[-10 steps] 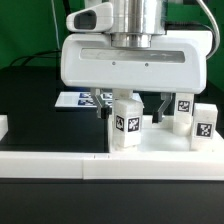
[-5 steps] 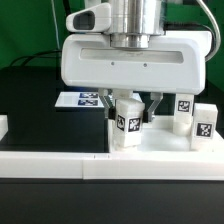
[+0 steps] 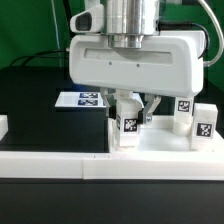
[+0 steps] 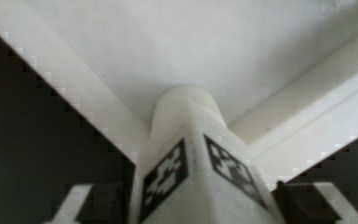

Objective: Assemble square table

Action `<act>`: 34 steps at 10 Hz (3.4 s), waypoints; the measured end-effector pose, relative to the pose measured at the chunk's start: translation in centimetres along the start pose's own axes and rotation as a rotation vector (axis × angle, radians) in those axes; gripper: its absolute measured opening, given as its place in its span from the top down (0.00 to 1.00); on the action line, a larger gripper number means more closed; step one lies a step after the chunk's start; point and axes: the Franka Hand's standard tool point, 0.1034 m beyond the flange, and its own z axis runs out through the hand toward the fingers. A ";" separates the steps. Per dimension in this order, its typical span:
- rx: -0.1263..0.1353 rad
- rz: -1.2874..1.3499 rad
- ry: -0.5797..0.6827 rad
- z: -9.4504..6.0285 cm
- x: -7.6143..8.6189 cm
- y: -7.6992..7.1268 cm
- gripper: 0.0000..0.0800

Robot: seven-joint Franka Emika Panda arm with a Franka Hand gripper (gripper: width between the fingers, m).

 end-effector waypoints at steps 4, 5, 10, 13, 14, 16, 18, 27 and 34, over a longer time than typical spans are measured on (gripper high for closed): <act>0.004 0.679 -0.038 0.2 -0.2 0.0 0.50; 0.018 0.820 -0.052 0.2 -0.3 -0.1 0.50; 0.036 0.672 -0.044 0.0 -0.4 -0.5 0.25; 0.038 0.370 -0.038 0.0 -0.5 -0.5 0.19; 0.039 0.270 -0.036 0.0 -0.5 -0.5 0.19; 0.010 -0.142 -0.008 -0.1 -0.3 -0.4 0.19; 0.002 -0.479 0.001 0.2 -0.3 0.2 0.19; -0.040 -1.082 0.001 0.0 0.2 0.4 0.19; -0.039 -0.645 0.006 0.1 0.1 0.4 0.64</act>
Offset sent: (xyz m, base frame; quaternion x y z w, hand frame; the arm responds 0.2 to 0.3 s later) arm 0.0088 0.0032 -0.0047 0.0427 -0.0330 0.3867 0.9206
